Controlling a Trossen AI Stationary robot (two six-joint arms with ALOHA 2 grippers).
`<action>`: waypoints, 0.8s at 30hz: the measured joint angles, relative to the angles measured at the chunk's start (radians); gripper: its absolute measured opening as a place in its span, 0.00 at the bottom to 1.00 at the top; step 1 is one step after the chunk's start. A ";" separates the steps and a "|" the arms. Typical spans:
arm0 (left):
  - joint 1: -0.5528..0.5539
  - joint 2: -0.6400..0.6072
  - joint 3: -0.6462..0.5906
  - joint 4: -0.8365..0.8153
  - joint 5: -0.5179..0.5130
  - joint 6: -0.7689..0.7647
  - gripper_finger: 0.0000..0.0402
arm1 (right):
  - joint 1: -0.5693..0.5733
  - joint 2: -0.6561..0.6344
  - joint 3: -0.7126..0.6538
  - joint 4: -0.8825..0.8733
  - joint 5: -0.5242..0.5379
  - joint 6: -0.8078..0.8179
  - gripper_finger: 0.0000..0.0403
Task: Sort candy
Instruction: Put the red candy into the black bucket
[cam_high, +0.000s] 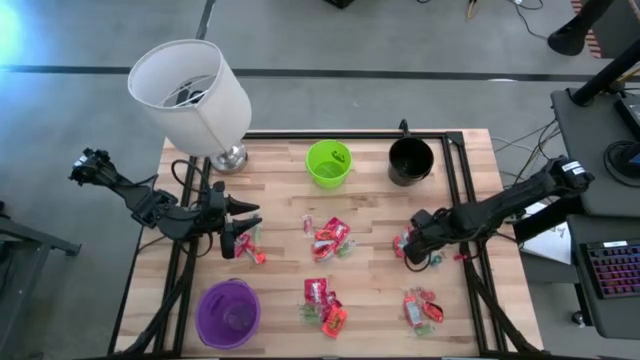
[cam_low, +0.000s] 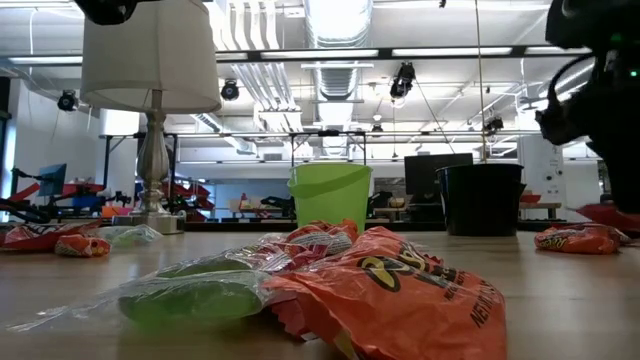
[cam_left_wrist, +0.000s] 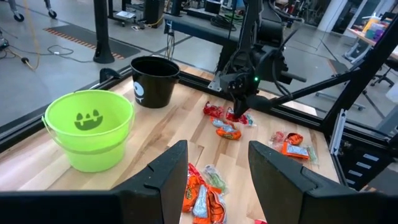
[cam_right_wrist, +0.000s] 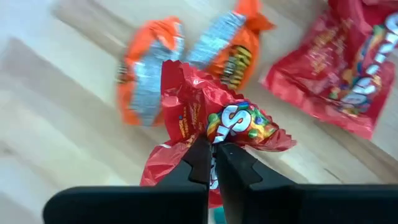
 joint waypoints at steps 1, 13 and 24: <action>0.000 0.000 0.000 0.000 0.000 0.000 0.38 | 0.000 -0.003 0.007 -0.001 0.002 0.000 0.02; 0.000 0.000 0.000 -0.001 0.000 0.003 0.38 | -0.012 -0.009 0.132 -0.004 0.162 -0.018 0.02; 0.000 0.000 0.000 -0.001 0.000 0.008 0.38 | -0.122 -0.010 0.280 -0.089 0.305 -0.171 0.02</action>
